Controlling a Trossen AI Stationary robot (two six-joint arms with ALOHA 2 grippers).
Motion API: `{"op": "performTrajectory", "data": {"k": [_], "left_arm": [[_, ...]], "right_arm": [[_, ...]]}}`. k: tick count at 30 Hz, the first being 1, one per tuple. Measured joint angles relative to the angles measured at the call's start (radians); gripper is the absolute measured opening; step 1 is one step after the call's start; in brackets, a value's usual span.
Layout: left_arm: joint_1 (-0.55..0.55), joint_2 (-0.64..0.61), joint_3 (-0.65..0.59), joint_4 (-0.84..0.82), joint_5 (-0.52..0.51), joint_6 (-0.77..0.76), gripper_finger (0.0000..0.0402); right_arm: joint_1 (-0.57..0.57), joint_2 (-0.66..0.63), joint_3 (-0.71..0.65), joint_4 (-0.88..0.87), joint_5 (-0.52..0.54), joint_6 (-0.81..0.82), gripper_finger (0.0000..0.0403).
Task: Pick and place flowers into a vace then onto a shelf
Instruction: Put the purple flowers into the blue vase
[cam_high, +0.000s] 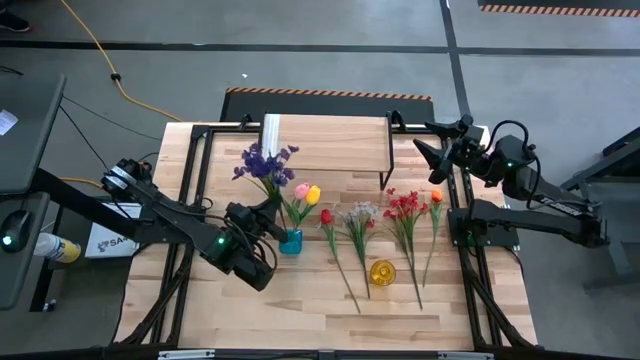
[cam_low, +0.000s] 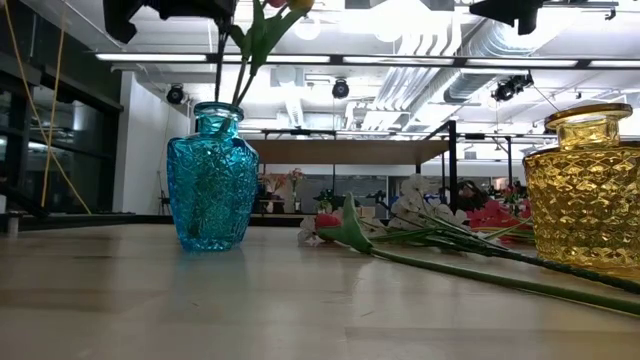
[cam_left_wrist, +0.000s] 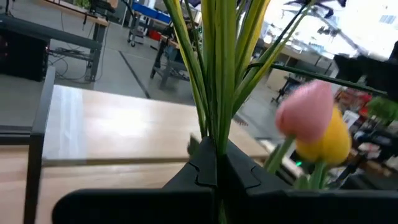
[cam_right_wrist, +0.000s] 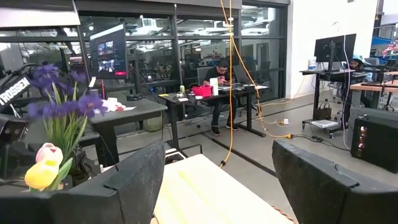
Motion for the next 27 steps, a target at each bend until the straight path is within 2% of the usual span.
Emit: {"op": "performTrajectory", "data": {"k": [27], "left_arm": [[-0.010,0.105,0.000,0.026,-0.001,-0.031,0.0042]], "right_arm": [[0.000,0.000,0.000,0.002,0.000,-0.004,0.0287]]}}
